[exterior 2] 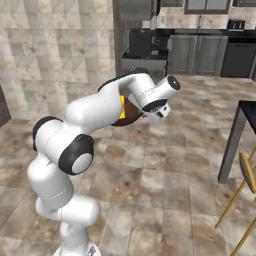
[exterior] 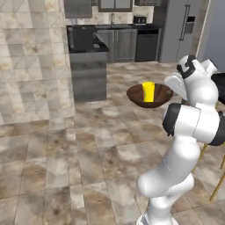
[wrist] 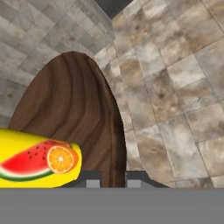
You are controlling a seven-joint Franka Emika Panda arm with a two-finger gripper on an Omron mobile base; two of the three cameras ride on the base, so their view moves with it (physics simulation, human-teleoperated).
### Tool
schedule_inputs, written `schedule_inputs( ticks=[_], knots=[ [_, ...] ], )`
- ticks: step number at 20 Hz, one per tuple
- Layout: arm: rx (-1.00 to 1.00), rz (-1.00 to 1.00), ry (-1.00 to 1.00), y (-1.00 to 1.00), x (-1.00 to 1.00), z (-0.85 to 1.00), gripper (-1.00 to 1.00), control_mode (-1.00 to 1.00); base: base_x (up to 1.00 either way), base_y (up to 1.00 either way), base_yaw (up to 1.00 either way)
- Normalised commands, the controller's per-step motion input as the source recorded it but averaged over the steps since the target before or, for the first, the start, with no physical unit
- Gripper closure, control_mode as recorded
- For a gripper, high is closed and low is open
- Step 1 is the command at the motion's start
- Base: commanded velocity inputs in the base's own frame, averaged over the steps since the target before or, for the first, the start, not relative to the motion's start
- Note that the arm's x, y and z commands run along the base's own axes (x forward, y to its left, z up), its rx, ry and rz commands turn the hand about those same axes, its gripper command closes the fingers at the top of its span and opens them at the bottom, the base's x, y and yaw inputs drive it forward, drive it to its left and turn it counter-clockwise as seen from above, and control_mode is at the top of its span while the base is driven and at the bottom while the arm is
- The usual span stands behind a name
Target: Place the cup inside the bowl on the dining table and move the bowl to any counter.
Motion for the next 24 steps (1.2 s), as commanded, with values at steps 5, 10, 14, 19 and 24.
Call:
schedule_inputs(
  ticks=[5, 10, 14, 19, 24],
  knots=[
    [0.00, 0.00, 0.00, 0.00, 0.00, 0.00, 1.00, 1.00, 0.77, 0.00, -0.06],
    [0.00, 0.00, 0.00, 0.00, 0.00, 0.00, 1.00, 1.00, 0.78, 0.00, -0.05],
    [0.00, 0.00, 0.00, 0.00, 0.00, 0.00, 1.00, 1.00, 0.83, 0.00, -0.04],
    [0.00, 0.00, 0.00, 0.00, 0.00, 0.00, 1.00, 1.00, 0.80, 0.00, -0.03],
    [0.00, 0.00, 0.00, 0.00, 0.00, 0.00, 1.00, 1.00, 0.79, 0.00, -0.03]
  ],
)
